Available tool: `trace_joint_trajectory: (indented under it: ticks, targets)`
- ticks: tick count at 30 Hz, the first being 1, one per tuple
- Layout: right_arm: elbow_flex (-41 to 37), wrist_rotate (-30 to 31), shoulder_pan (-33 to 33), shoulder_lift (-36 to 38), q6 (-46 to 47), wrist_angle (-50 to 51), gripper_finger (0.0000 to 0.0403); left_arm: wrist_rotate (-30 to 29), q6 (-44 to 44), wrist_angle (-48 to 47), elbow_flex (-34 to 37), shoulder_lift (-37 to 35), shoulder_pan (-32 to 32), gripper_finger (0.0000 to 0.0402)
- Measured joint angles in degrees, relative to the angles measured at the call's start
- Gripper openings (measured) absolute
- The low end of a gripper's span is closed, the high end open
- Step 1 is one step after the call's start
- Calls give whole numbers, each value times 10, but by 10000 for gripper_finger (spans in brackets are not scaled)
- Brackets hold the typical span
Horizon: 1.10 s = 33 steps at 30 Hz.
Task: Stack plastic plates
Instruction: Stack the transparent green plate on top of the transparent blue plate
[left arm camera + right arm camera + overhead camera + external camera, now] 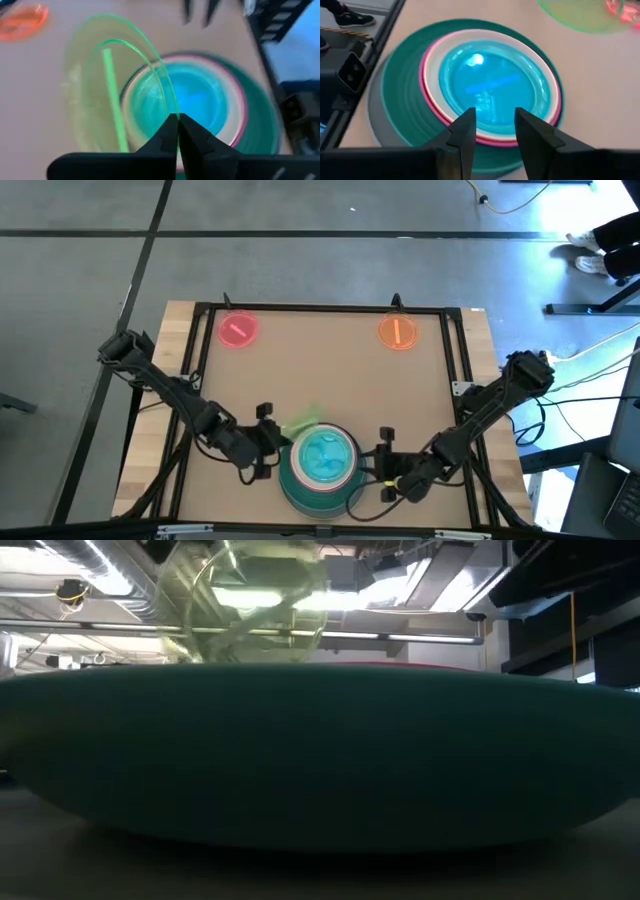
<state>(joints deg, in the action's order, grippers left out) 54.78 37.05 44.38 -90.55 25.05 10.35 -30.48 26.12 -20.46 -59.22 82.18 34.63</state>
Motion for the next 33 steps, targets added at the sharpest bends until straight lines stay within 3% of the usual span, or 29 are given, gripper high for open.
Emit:
trace_joint_trajectory:
  ticks: [10,23,33]
  targets:
    - [0,33,7,1,61,68,127,51,-102,168,0,59,10,2]
    - [0,33,6,1,62,68,127,62,-117,177,0,149,5,3]
    - [0,33,6,1,62,67,127,68,-114,175,0,161,1,10]
